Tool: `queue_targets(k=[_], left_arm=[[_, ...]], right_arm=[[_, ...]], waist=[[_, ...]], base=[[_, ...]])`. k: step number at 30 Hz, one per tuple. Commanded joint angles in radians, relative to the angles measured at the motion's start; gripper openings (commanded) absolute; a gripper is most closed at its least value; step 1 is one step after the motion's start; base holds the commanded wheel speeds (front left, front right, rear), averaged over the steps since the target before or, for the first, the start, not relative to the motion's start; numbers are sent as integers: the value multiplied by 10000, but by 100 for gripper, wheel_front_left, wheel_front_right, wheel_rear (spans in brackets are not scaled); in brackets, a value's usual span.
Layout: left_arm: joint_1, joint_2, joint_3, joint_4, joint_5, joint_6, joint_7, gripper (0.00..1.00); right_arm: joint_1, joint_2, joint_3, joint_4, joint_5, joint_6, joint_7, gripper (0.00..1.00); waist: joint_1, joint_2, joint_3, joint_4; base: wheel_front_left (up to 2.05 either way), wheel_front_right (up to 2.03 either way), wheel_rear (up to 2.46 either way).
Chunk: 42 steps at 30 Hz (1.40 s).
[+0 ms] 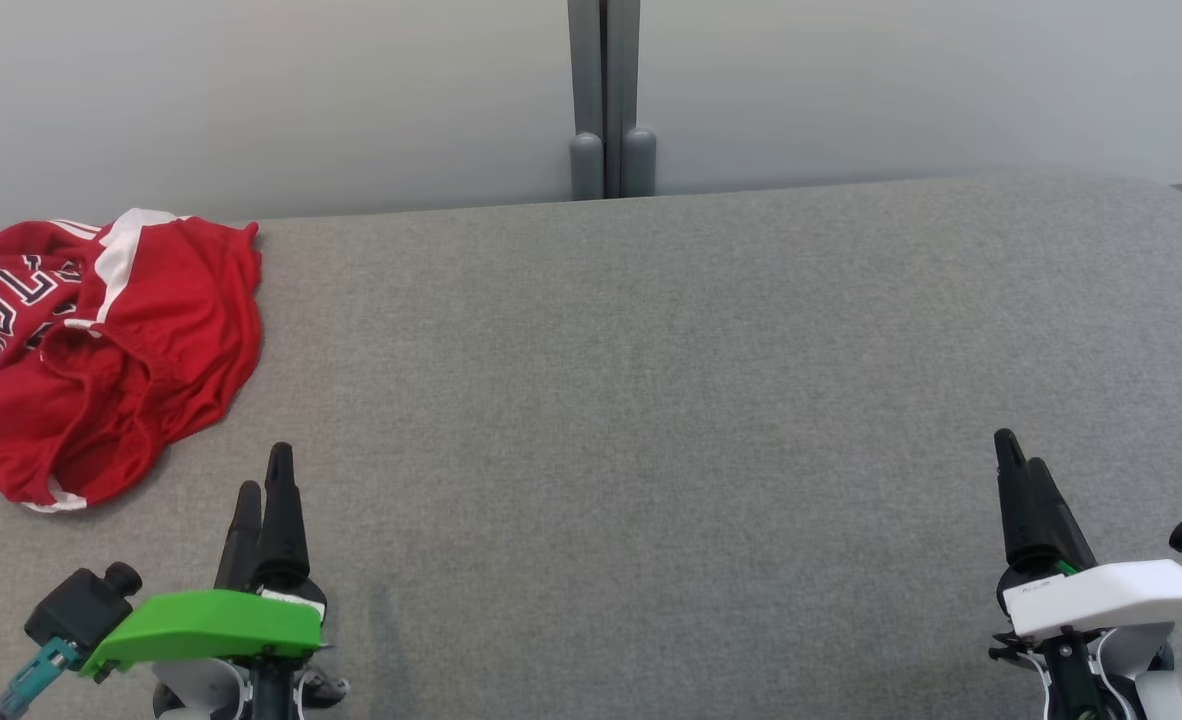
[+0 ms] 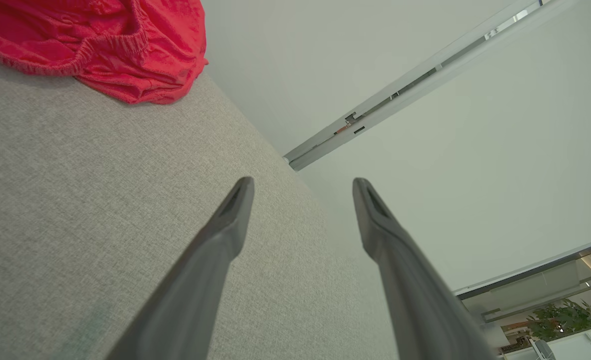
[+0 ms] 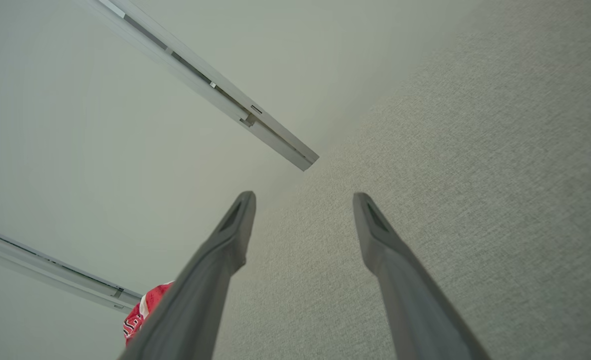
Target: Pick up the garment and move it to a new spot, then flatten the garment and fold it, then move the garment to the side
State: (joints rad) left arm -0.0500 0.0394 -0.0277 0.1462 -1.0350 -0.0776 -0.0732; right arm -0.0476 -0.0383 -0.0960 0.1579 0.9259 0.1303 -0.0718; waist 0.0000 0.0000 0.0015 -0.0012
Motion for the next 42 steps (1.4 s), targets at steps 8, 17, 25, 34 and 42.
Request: queue_targets(k=[8,17,25,34,42], left_arm=[[119,80,-339,-166,1714,147,-328,100],[272,89,-551,8,2989,123,-583,100],[350,98,-645,175,3790,125,-804,100],[417,108,-709,423,4568,145,-1020,100],[450,116,-796,599,5141,165,-1208,100]], right_arm=[[98,-79,155,-365,-1685,3,-338,100],[208,-89,377,-458,-3519,4,-591,100],[252,-99,434,-347,-4608,4,-816,100],[296,-107,523,-312,-5638,5,-1031,100],[322,-113,605,-270,-6476,4,-1221,100]], waist=[[0,0,-8,7],[0,0,-11,-1],[0,0,-9,2],[0,0,-7,3],[0,0,5,3]], base=[[0,0,0],[0,0,0],[0,0,0],[0,0,0],[0,0,0]])
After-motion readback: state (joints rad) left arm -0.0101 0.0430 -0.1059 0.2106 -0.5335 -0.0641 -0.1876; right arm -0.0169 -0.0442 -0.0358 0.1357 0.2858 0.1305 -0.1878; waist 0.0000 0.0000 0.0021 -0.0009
